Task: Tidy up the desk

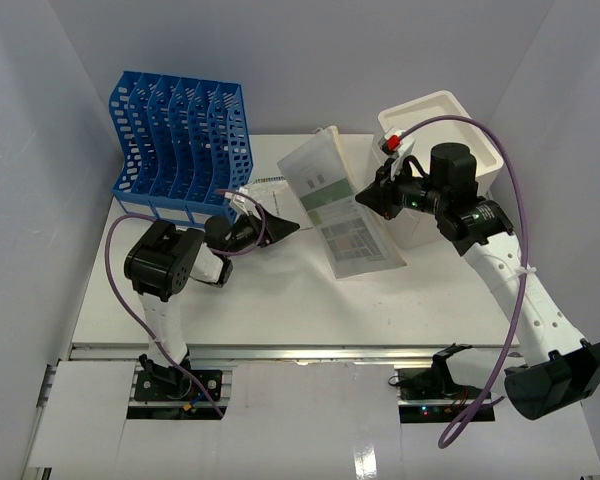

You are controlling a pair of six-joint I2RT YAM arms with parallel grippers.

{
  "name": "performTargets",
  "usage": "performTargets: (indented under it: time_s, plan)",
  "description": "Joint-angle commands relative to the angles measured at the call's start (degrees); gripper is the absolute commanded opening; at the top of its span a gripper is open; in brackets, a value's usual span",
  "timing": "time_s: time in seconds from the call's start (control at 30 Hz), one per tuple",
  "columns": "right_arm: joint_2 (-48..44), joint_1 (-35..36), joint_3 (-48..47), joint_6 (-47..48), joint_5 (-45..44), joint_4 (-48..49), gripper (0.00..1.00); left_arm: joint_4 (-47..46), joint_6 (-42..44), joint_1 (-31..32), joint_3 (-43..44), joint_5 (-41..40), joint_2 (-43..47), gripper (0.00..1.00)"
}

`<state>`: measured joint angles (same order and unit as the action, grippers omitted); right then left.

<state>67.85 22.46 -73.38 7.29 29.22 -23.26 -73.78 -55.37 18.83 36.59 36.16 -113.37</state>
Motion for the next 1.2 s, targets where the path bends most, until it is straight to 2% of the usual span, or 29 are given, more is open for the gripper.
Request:
performTargets:
  time_s: [0.0,0.37,0.7,0.8,0.87,1.0,1.17]
  plan:
    - [-2.8,-0.4,-2.8,-1.5,2.8,2.0,0.08,-30.5,-3.5,-0.1,7.3,3.6,-1.0,0.98]
    - [-3.4,-0.4,-3.8,-3.8,4.1,2.1,0.08,-30.6,-7.5,1.1,20.9,10.4,-2.5,0.98]
    - [-4.1,-0.6,-4.5,-3.5,1.3,2.3,0.08,-30.7,-12.4,1.9,24.9,13.7,-1.2,0.94]
    - [-4.1,-0.9,-4.3,-3.1,-0.7,2.7,0.08,-30.7,-14.6,2.3,25.3,14.9,0.2,0.88]
    - [-3.6,-1.0,-4.2,-2.6,-2.2,2.8,0.08,-30.7,-16.5,2.3,24.6,15.3,1.4,0.75]
    - [-2.5,-1.2,-3.7,-1.9,-4.5,3.2,0.08,-30.6,-16.6,2.3,21.3,15.5,6.1,0.63]
    - [-1.2,-1.4,-2.1,-1.3,-6.5,4.9,0.08,-30.5,-16.6,2.4,18.5,17.1,10.5,0.54]
